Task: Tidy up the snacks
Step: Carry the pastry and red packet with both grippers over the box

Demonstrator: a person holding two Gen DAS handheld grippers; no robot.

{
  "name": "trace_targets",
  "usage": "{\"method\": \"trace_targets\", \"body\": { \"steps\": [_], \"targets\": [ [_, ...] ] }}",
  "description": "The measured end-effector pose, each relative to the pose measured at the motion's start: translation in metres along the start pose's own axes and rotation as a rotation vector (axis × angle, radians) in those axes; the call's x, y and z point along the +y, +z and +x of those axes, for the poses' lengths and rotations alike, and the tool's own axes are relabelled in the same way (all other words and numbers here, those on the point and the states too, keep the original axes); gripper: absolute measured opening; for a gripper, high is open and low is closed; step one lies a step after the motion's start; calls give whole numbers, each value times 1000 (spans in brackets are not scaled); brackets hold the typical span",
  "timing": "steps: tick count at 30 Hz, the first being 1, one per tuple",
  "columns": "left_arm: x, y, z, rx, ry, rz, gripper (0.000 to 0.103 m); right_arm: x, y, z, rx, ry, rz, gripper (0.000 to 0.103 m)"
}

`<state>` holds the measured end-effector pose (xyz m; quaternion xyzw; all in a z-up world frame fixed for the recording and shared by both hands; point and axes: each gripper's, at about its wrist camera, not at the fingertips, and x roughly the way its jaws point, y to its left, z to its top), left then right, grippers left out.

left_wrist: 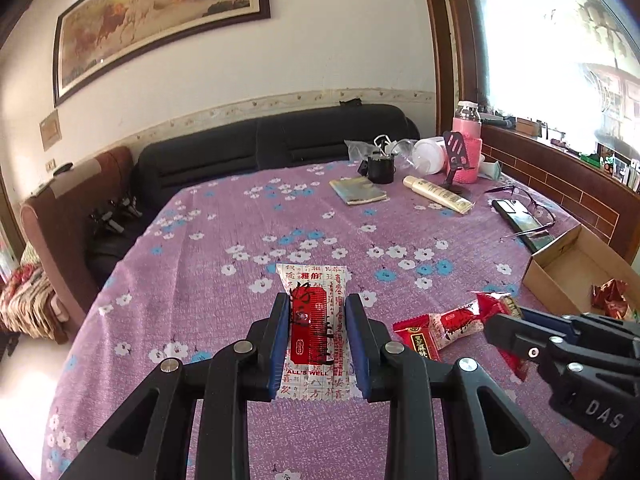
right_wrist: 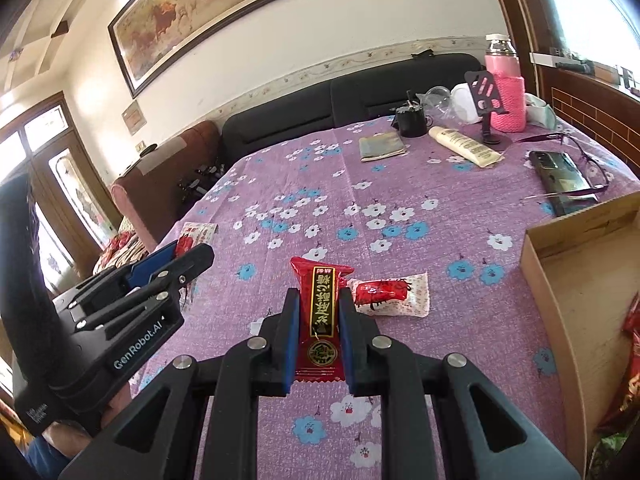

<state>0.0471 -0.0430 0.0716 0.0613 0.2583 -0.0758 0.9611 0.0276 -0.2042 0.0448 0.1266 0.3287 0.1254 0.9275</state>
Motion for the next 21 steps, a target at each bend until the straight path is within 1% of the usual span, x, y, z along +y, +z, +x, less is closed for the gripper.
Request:
{"method": "trace_targets", "body": {
  "steps": [7, 11, 17, 19, 21],
  "targets": [
    [-8, -1, -5, -31, 18, 35, 29, -4, -3, -22, -19, -12, 10, 17],
    [-8, -1, -3, -21, 6, 33, 29, -16, 0, -43, -47, -24, 42, 17],
    [-9, 4, -5, 8, -48, 0, 29, -52, 5, -90, -117, -60, 106, 18],
    [-15, 7, -10, 8, -56, 9, 29, -67, 6, -103, -138, -77, 132, 18],
    [-26, 11, -16, 8, -83, 22, 29, -86, 5, -118, -160, -96, 167, 18]
  ]
}}
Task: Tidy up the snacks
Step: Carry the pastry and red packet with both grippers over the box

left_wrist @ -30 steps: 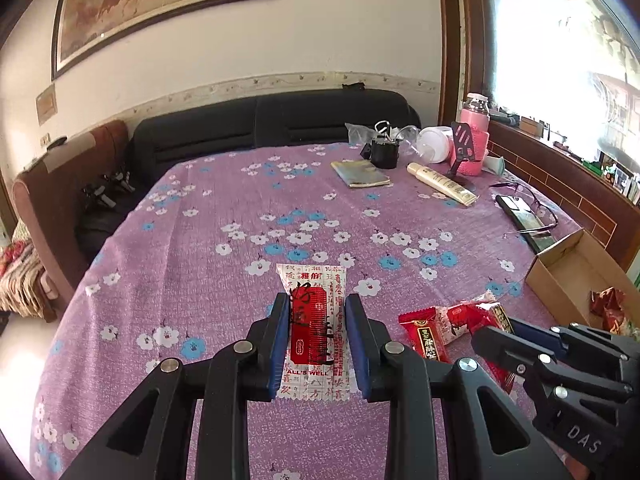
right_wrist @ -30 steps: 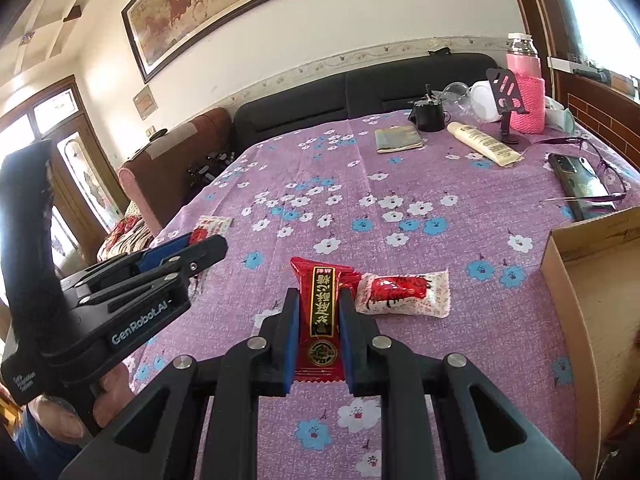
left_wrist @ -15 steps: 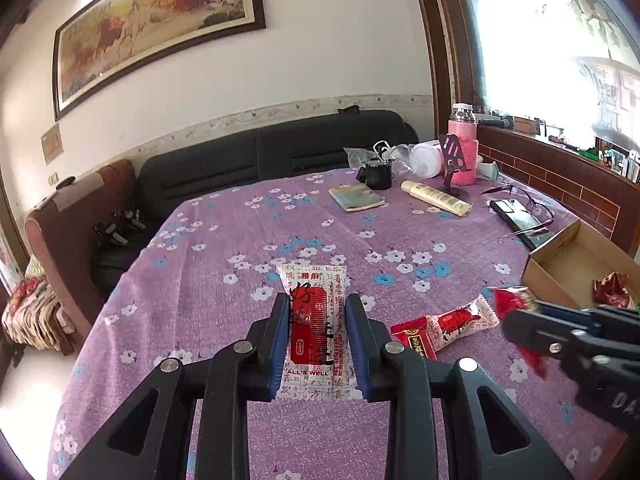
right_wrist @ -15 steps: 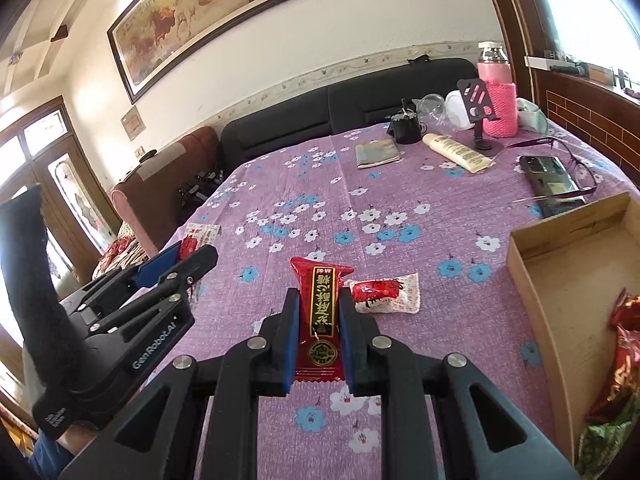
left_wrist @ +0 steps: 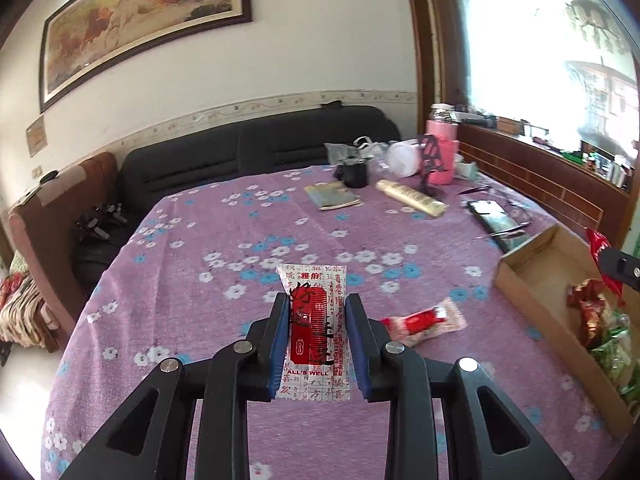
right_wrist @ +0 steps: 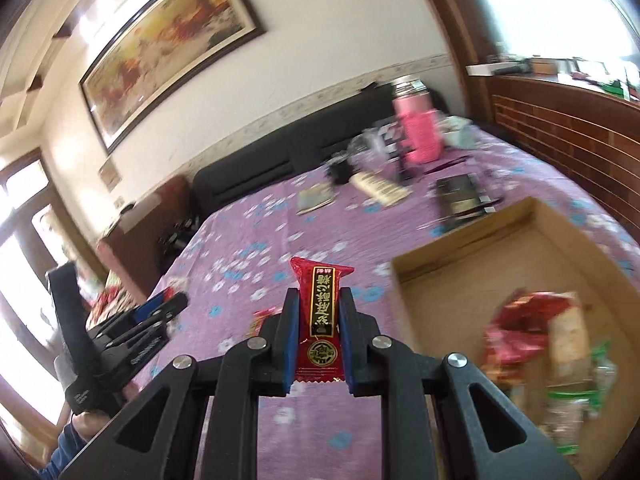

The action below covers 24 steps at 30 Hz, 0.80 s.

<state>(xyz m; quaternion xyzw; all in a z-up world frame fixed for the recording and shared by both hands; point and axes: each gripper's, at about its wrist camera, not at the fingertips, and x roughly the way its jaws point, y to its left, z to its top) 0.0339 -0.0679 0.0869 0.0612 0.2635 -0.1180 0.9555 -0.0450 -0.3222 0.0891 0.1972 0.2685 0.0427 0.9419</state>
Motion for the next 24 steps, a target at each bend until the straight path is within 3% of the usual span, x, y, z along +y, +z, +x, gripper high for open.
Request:
{"method": "trace_targets", "body": {
  "steps": [9, 15, 20, 24],
  "targets": [
    [-82, 23, -18, 22, -197, 44, 29, -70, 11, -32, -54, -56, 113, 18],
    [-156, 25, -6, 107, -357, 61, 29, -111, 9, -40, -30, -105, 167, 18],
    [-193, 16, 13, 200, -436, 57, 28, -139, 3, -43, 8, -161, 196, 18],
    [-215, 5, 29, 264, -438, 75, 28, -152, -4, -41, 46, -220, 191, 18]
  ]
}}
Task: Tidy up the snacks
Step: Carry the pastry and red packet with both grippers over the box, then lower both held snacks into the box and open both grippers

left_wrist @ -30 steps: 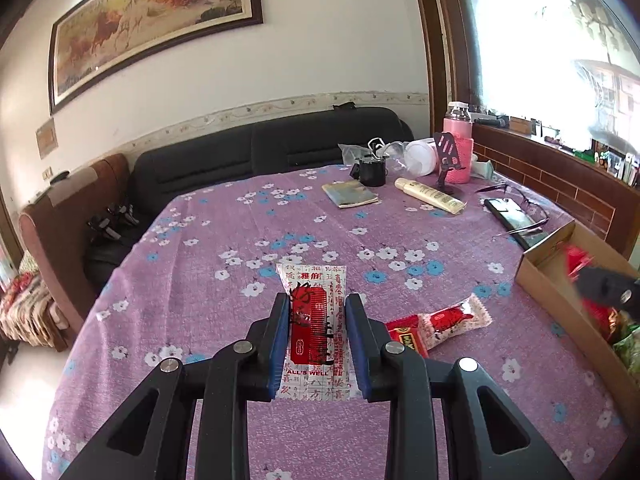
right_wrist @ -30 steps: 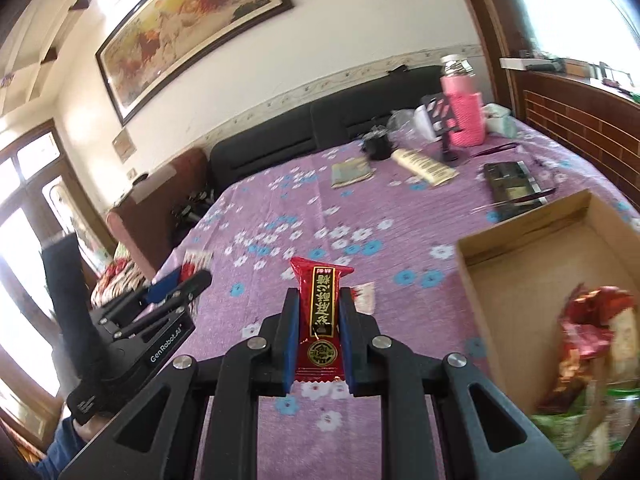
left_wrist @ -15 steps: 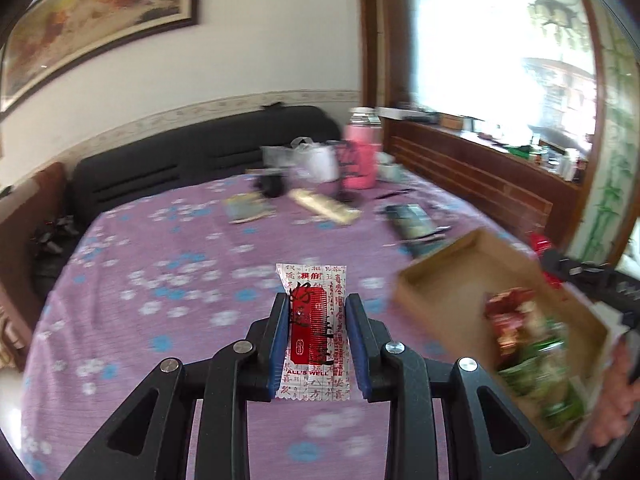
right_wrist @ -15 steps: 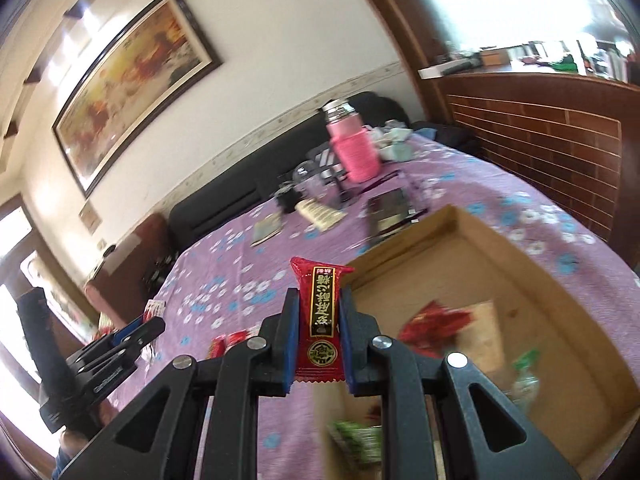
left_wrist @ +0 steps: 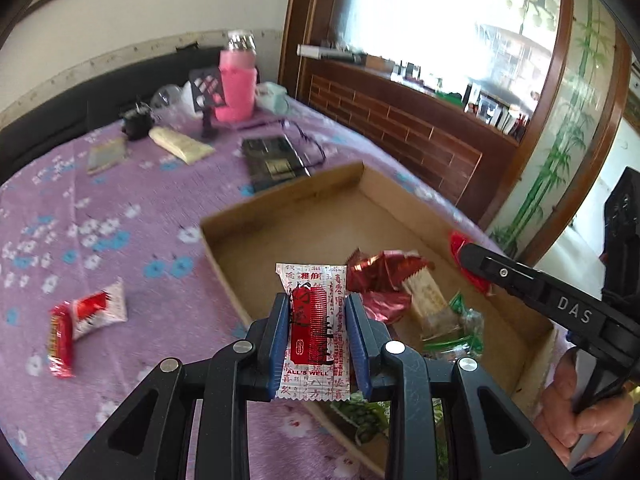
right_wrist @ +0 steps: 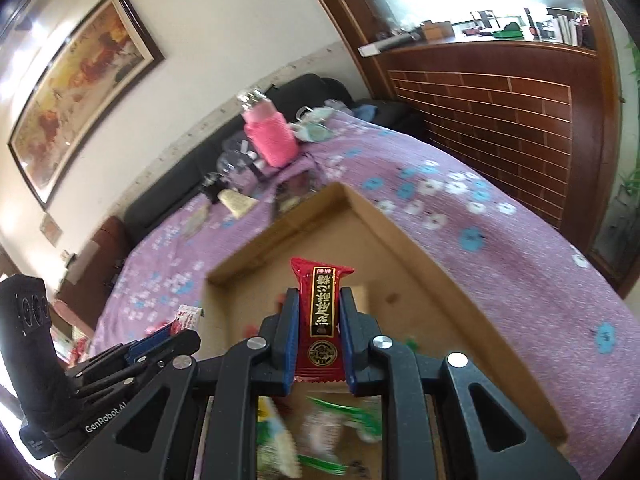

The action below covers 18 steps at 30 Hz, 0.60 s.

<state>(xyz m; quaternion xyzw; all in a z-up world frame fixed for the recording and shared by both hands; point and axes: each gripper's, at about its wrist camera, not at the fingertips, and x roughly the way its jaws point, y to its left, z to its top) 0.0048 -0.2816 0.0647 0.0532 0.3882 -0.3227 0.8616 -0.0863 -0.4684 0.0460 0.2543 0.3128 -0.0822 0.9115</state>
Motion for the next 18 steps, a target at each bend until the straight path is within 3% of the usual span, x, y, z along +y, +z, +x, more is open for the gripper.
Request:
{"method": "trace_targets", "body": {
  "steps": [14, 16, 18],
  "targets": [
    [-22, -1, 16, 43, -16, 19, 29, -18, -5, -2, 9, -3, 18, 18],
    [-24, -1, 16, 42, -18, 24, 32, -21, -5, -5, 2, -4, 25, 18],
    [-26, -1, 15, 46, -26, 21, 50, -21, -6, -6, -1, -3, 27, 18]
  ]
}}
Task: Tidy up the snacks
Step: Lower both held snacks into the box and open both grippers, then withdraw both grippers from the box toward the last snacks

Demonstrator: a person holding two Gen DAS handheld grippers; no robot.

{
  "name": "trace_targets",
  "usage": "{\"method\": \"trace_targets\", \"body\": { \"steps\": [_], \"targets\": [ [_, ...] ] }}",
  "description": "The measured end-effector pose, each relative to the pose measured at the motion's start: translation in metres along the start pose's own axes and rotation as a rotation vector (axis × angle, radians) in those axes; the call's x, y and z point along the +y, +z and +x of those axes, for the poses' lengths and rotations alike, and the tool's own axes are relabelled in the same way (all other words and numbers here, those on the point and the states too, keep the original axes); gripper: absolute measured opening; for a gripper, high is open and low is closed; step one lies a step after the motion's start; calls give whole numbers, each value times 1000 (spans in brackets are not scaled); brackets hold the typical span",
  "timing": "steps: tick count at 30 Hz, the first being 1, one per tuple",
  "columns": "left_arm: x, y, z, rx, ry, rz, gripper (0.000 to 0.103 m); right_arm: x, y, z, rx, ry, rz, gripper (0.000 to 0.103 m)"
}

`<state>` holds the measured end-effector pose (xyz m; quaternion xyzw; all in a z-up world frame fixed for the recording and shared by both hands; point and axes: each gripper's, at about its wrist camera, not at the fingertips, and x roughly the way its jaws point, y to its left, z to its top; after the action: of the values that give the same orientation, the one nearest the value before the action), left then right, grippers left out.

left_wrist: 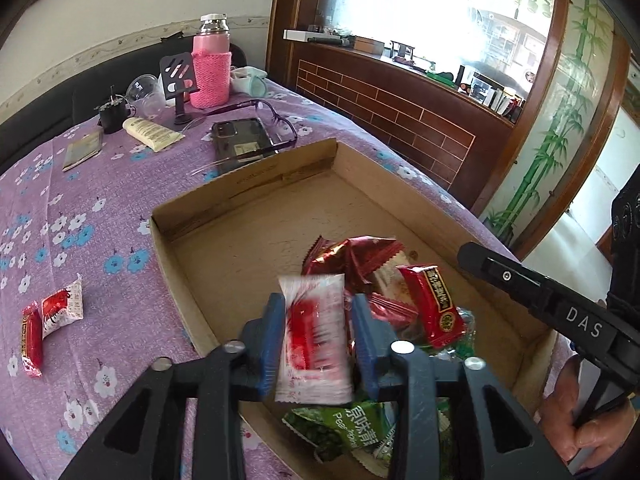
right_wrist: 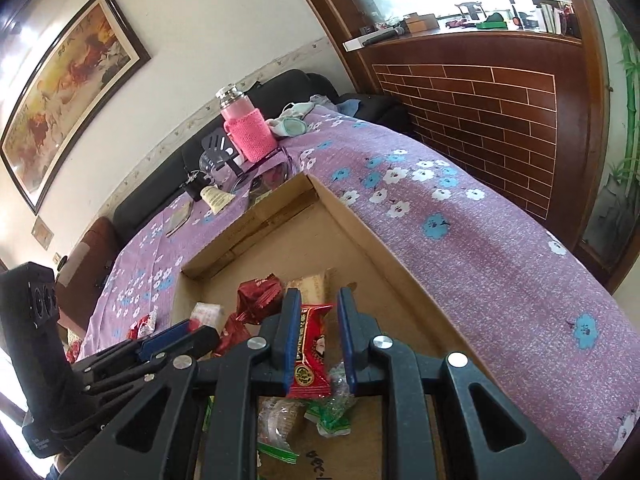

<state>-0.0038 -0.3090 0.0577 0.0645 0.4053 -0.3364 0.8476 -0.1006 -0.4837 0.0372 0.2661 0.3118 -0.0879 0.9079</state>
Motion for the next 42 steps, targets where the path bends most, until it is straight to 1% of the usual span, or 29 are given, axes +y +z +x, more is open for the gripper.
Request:
{"method": "trace_targets", "body": {
  "steps": [2, 9, 15, 20, 27, 34, 36, 38, 42],
  "targets": [
    [-1, 0, -2, -5, -9, -6, 62, 0, 0, -1, -2, 0, 0, 18],
    [2, 1, -12, -13, -19, -16, 62, 9, 1, -7, -15, 9, -12, 18],
    [18, 2, -25, -30, -18, -44, 62, 27, 1, -12, -18, 26, -49, 18],
    [37, 2, -39, -58, 2, -71, 62, 49, -1, -14, -14, 49, -90, 18],
    [79, 0, -60, -94, 40, -144, 62, 94, -11, -13, 7, 98, -185, 18],
    [126, -8, -83, -125, 88, -213, 62, 149, -32, -3, 58, 154, -310, 19],
    [143, -10, -91, -132, 114, -239, 62, 166, -41, -1, 75, 171, -352, 22],
    [158, -13, -96, -137, 130, -266, 62, 183, -51, 3, 92, 185, -391, 27],
    [197, -21, -103, -132, 189, -354, 62, 210, -73, 18, 141, 207, -466, 29]
  ]
}}
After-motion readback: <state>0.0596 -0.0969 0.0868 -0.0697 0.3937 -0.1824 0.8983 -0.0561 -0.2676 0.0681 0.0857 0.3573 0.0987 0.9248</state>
